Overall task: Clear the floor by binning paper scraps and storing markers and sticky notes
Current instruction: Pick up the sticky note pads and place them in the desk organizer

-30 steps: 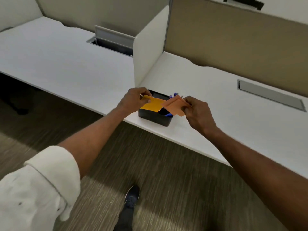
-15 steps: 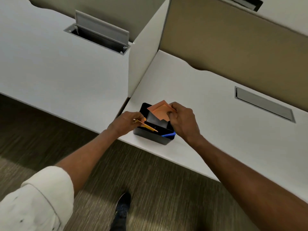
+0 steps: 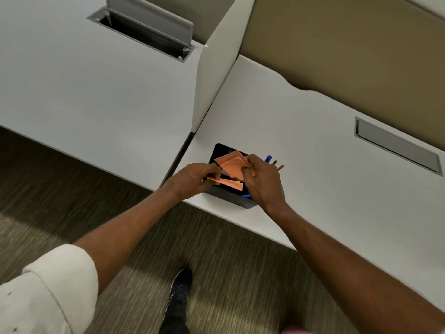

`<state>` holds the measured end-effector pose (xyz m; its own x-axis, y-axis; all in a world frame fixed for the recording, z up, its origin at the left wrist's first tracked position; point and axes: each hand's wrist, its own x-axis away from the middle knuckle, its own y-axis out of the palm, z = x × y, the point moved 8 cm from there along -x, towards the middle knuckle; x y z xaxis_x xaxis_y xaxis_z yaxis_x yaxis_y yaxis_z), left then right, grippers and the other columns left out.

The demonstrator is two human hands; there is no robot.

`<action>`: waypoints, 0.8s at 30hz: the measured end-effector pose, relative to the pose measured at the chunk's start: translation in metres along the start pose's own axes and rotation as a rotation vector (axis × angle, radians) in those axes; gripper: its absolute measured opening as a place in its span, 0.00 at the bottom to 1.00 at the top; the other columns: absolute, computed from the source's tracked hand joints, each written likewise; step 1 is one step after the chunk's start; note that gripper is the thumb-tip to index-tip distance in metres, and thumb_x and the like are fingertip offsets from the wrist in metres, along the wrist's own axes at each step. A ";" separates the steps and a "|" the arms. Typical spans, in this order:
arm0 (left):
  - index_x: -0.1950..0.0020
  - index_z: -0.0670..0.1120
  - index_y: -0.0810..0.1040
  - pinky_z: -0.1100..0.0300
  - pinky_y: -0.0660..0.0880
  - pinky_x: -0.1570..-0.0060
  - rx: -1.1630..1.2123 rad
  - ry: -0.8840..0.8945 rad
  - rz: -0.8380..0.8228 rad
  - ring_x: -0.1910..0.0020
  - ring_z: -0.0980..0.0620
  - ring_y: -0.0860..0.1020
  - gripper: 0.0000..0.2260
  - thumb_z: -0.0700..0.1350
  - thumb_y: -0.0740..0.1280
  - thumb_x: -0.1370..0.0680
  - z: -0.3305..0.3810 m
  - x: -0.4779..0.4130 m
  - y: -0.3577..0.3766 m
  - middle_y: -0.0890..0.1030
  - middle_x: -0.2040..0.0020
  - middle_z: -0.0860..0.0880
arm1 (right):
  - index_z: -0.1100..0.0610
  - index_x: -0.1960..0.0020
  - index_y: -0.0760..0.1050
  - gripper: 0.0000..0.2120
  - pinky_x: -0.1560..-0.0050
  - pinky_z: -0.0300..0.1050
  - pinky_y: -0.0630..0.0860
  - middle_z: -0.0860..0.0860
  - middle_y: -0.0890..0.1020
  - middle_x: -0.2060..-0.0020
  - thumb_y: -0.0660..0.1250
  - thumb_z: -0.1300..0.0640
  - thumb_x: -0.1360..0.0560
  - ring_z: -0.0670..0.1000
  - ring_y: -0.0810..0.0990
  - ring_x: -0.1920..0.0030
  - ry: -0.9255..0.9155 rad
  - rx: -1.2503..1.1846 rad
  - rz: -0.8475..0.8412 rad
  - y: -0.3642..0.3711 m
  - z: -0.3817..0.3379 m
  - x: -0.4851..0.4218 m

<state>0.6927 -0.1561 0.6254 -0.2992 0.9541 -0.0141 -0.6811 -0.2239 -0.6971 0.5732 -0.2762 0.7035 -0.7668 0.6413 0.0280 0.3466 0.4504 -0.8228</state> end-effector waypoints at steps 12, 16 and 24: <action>0.43 0.52 0.77 0.57 0.76 0.62 -0.415 0.279 0.087 0.59 0.50 0.79 0.12 0.40 0.71 0.24 0.019 0.012 -0.008 0.82 0.55 0.49 | 0.53 0.42 0.78 0.09 0.60 0.40 0.72 0.47 0.82 0.57 0.61 0.56 0.19 0.46 0.78 0.60 0.002 -0.017 0.025 0.006 0.002 0.000; 0.42 0.49 0.81 0.62 0.68 0.63 -0.603 0.397 0.069 0.59 0.50 0.79 0.17 0.37 0.75 0.29 0.032 -0.002 -0.006 0.84 0.54 0.50 | 0.54 0.42 0.78 0.09 0.57 0.46 0.78 0.51 0.84 0.55 0.61 0.57 0.19 0.50 0.80 0.59 0.010 -0.004 0.031 0.000 0.002 -0.003; 0.46 0.50 0.83 0.59 0.67 0.60 -0.688 0.291 -0.064 0.55 0.49 0.78 0.11 0.38 0.72 0.25 0.021 -0.025 -0.008 0.85 0.51 0.53 | 0.55 0.41 0.78 0.10 0.54 0.46 0.79 0.52 0.85 0.50 0.62 0.57 0.19 0.47 0.78 0.57 0.016 0.012 0.003 0.003 0.009 -0.005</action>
<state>0.6917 -0.1826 0.6459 -0.0195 0.9965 -0.0809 -0.0914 -0.0824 -0.9924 0.5734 -0.2834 0.6956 -0.7569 0.6527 0.0345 0.3425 0.4410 -0.8296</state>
